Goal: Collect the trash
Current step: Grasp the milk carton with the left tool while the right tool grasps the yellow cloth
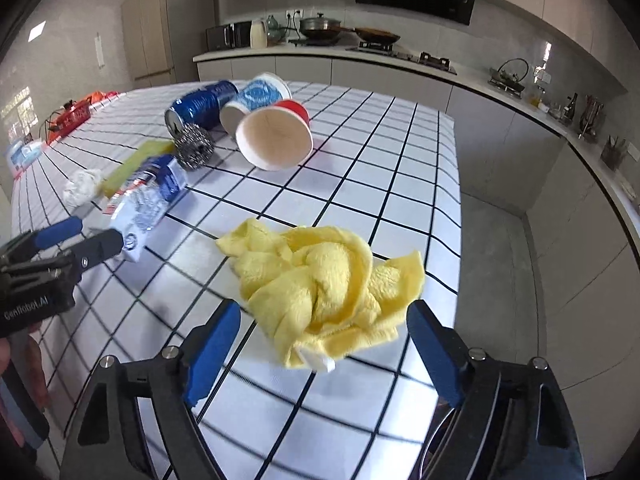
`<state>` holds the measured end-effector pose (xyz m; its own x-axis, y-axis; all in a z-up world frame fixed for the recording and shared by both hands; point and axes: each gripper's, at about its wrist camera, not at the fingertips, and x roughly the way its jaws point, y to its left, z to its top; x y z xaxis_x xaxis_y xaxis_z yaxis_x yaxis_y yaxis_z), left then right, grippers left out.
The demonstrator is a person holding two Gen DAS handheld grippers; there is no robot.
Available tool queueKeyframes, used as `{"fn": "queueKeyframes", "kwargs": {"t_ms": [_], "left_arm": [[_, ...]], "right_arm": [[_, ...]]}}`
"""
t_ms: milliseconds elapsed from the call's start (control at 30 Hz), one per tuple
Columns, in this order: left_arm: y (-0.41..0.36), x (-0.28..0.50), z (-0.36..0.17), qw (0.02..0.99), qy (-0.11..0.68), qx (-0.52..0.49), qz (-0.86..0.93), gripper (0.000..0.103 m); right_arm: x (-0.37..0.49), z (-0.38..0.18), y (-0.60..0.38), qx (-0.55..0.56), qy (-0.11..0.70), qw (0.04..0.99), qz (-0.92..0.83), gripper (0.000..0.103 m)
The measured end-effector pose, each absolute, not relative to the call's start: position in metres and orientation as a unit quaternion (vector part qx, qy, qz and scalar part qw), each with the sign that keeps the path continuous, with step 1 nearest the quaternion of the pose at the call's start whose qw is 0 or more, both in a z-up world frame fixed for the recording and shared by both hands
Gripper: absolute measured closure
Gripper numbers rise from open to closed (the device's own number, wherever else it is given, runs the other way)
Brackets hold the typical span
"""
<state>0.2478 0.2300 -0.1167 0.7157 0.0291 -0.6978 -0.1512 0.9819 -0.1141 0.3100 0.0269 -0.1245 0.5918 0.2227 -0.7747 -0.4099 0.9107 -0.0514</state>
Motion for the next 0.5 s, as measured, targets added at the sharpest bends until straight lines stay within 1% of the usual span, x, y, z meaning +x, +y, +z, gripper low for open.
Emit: {"fn": "queueKeyframes", "kwargs": {"t_ms": [33, 200, 233, 267, 300, 367, 500], "left_arm": [[0.23, 0.252, -0.118, 0.921, 0.378, -0.08, 0.049, 0.015], [0.235, 0.266, -0.125, 0.913, 0.396, -0.087, 0.043, 0.025], [0.236, 0.268, -0.126, 0.912, 0.399, -0.088, 0.041, 0.028], [0.236, 0.269, -0.128, 0.91, 0.403, -0.089, 0.039, 0.038], [0.236, 0.27, -0.13, 0.909, 0.406, -0.092, 0.034, 0.046], [0.235, 0.266, -0.128, 0.911, 0.4, -0.089, 0.035, 0.048], [0.233, 0.252, -0.119, 0.92, 0.382, -0.081, 0.036, 0.05]], "right_arm": [[0.314, -0.128, 0.028, -0.115, 0.42, 0.882, 0.179, 0.019], [0.323, -0.137, 0.034, -0.113, 0.432, 0.875, 0.187, 0.033], [0.325, -0.137, 0.035, -0.111, 0.434, 0.874, 0.188, 0.041], [0.326, -0.138, 0.037, -0.107, 0.437, 0.872, 0.191, 0.053], [0.327, -0.137, 0.038, -0.102, 0.437, 0.872, 0.195, 0.057], [0.327, -0.135, 0.04, -0.099, 0.434, 0.874, 0.196, 0.062], [0.323, -0.13, 0.039, -0.089, 0.426, 0.878, 0.2, 0.064]]}}
